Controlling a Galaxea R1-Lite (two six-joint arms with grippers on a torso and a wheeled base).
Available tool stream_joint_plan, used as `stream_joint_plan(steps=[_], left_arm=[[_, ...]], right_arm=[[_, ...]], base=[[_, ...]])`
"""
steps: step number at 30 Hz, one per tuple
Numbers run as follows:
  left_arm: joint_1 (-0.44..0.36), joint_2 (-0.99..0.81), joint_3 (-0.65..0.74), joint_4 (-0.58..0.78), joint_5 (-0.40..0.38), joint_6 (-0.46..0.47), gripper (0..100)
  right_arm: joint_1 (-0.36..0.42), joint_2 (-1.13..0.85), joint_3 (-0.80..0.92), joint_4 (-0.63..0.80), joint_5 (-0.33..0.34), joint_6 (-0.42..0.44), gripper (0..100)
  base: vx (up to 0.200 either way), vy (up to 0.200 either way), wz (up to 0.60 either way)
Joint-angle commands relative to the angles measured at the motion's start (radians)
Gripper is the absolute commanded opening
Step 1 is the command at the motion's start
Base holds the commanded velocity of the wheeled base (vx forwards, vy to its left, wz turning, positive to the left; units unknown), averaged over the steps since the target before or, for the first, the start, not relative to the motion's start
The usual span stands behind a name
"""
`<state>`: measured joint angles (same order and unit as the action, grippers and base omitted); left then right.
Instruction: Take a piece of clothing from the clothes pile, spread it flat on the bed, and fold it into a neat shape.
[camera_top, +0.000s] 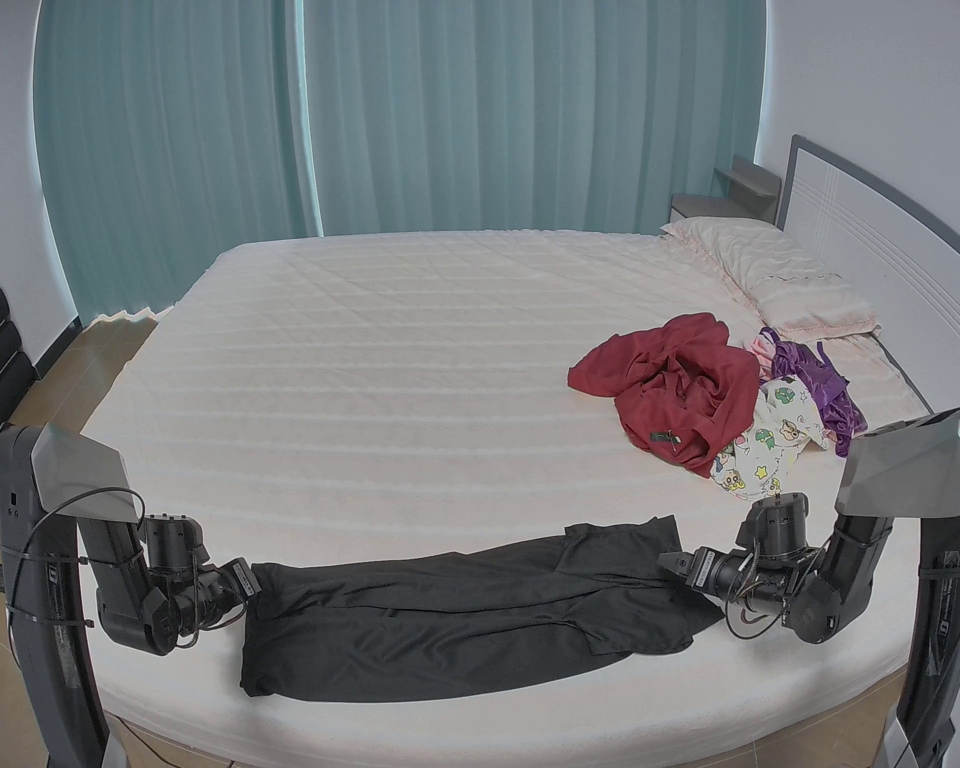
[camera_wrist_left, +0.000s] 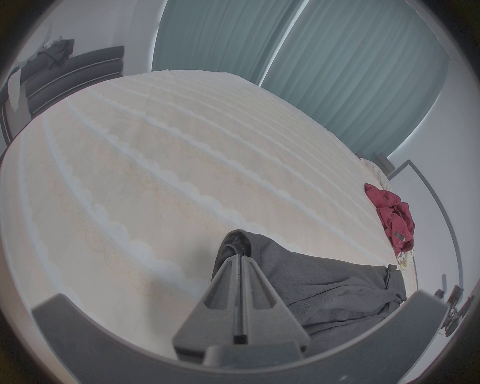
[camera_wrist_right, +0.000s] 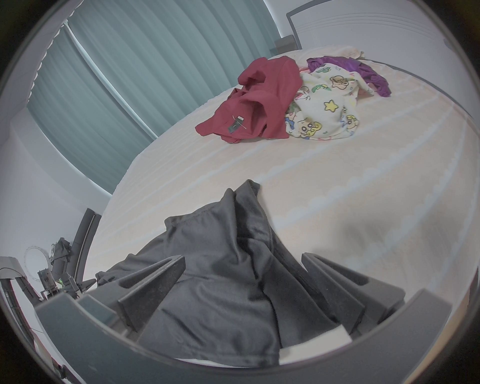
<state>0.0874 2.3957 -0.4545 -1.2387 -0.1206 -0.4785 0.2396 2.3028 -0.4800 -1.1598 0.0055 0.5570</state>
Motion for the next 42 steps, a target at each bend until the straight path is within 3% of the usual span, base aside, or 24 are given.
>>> stream_joint_plan(steps=[1,5,11,12,18,22,30,35,36,42], left_arm=[[0.002,-0.006,0.013,-0.002,-0.005,-0.031,0],[0.002,-0.017,0.034,-0.002,-0.051,-0.032,0],[0.002,-0.015,0.033,-0.005,-0.065,-0.032,0],[0.003,-0.015,0.034,-0.008,-0.063,-0.029,100],[0.006,-0.046,0.056,-0.019,-0.088,-0.032,100],[0.000,-0.041,0.057,-0.018,-0.152,-0.032,100],[-0.025,-0.021,0.053,-0.025,-0.152,-0.018,100],[-0.040,0.052,0.057,-0.077,-0.103,0.113,100],[-0.040,0.063,0.062,-0.094,-0.088,0.124,0],[-0.044,0.075,0.073,-0.123,-0.067,0.127,0]], right_arm=[[-0.002,0.089,-0.106,0.037,0.016,0.003,100],[0.000,0.089,-0.150,0.106,0.059,0.003,100],[0.001,0.086,-0.178,0.127,0.062,0.004,100],[0.001,0.086,-0.178,0.127,0.062,0.004,100],[0.003,0.086,-0.178,0.126,0.063,0.004,100],[0.006,0.086,-0.175,0.121,0.063,0.006,100],[0.006,0.087,-0.177,0.118,0.068,0.006,100],[0.007,0.086,-0.175,0.115,0.068,0.006,100],[0.006,0.086,-0.175,0.115,0.068,0.006,100],[0.007,0.093,-0.180,0.117,0.068,0.006,100]], base=[[0.000,0.000,0.00],[0.000,0.000,0.00],[0.000,0.000,0.00],[0.000,0.000,0.00],[0.000,0.000,0.00],[0.000,0.000,0.00],[0.000,0.000,0.00],[0.000,0.000,0.00],[0.000,0.000,0.00],[0.000,0.000,0.00]])
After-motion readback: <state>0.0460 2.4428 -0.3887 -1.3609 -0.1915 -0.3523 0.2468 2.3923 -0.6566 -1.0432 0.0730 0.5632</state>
